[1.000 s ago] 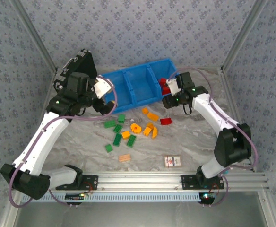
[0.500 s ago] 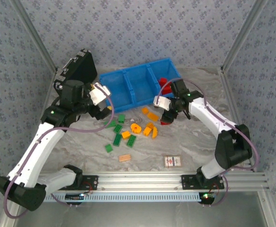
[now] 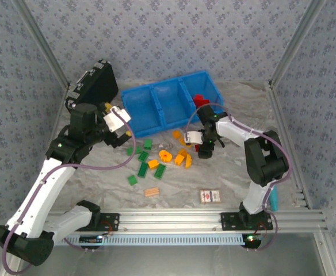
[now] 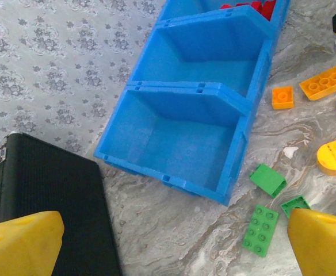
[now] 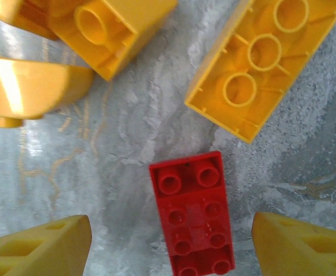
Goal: Sort the legos into containers by color
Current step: Pick up the lego from the center of the table, then place the lego in the container.
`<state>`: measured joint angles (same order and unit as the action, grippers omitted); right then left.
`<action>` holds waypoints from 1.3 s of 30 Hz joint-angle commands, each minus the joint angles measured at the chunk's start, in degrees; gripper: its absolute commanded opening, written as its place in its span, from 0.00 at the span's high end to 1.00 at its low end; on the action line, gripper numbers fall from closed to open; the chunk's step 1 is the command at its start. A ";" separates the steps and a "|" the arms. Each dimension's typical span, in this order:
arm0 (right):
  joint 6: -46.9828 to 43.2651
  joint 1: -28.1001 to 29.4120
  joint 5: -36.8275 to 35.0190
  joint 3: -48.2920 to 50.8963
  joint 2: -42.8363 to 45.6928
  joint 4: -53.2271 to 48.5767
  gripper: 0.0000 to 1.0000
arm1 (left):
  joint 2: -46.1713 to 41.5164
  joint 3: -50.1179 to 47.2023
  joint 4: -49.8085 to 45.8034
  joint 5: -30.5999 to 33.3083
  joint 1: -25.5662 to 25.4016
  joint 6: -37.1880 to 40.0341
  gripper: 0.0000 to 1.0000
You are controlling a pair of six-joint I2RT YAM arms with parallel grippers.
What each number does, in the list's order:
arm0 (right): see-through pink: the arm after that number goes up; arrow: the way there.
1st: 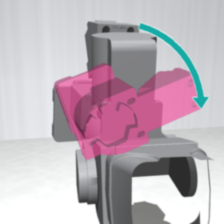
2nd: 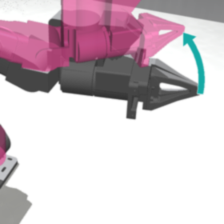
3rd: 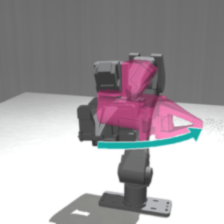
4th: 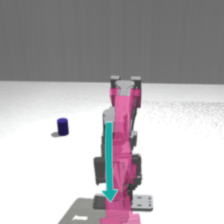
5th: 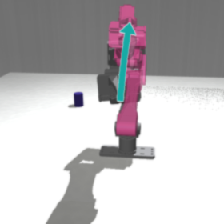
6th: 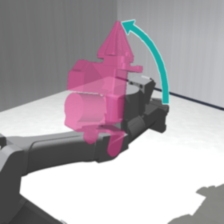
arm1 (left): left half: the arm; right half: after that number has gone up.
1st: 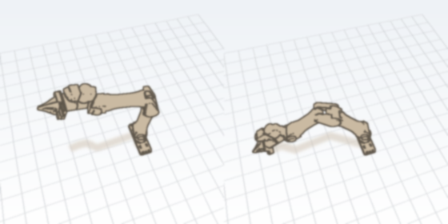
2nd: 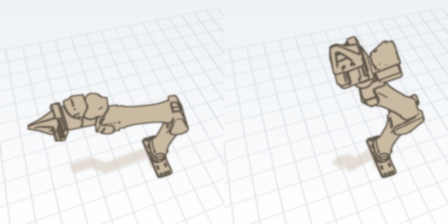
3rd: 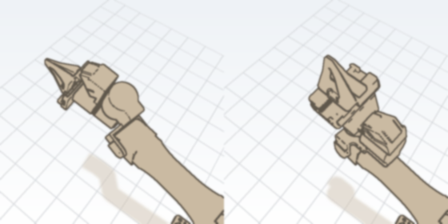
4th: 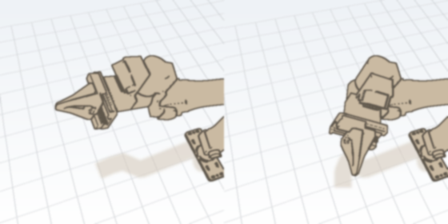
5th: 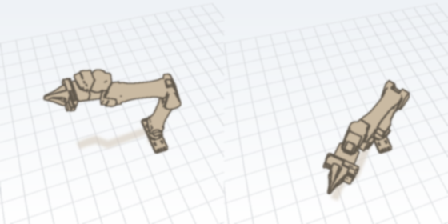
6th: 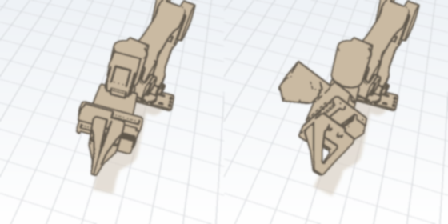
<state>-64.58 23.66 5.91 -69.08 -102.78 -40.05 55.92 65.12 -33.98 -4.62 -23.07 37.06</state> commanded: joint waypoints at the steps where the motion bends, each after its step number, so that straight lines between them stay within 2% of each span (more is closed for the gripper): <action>1: -3.86 -0.28 -2.65 2.19 -1.20 2.55 0.24 | -0.25 0.06 1.77 0.23 0.35 1.05 0.00; 7: -1.70 -1.13 -1.06 1.23 -3.94 2.17 0.29 | 1.36 0.31 1.97 0.32 0.63 1.37 0.00; 15: -0.81 -1.29 -0.24 -2.06 -6.27 2.08 0.72 | 2.78 0.94 1.91 0.33 1.10 1.27 0.00; 23: 2.05 -4.64 0.35 -4.37 -1.70 3.61 0.78 | 3.14 -0.04 3.56 -2.03 2.72 -1.82 0.00; 28: 7.73 -9.06 1.71 -8.11 0.18 10.06 0.82 | 0.34 -6.03 10.96 -12.65 10.37 -13.22 0.00; 31: 10.30 -10.75 3.04 -12.31 -0.92 12.22 0.81 | -0.40 -8.44 11.00 -12.35 11.73 -18.48 0.00; 34: 12.76 -11.70 5.61 -17.50 -3.74 13.14 0.79 | 1.18 -9.47 5.91 -12.42 11.73 -24.29 0.00; 37: 14.39 -11.80 3.52 -22.73 -8.22 14.59 0.78 | 3.53 -11.37 3.79 -11.30 11.74 -38.64 0.00; 39: 15.20 -11.66 2.59 -26.47 -11.58 14.85 0.78 | 4.11 -14.64 5.37 -14.45 11.13 -50.24 0.00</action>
<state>-52.69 11.81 8.56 -91.92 -109.51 -26.06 58.89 53.58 -27.42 -15.49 -11.62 5.72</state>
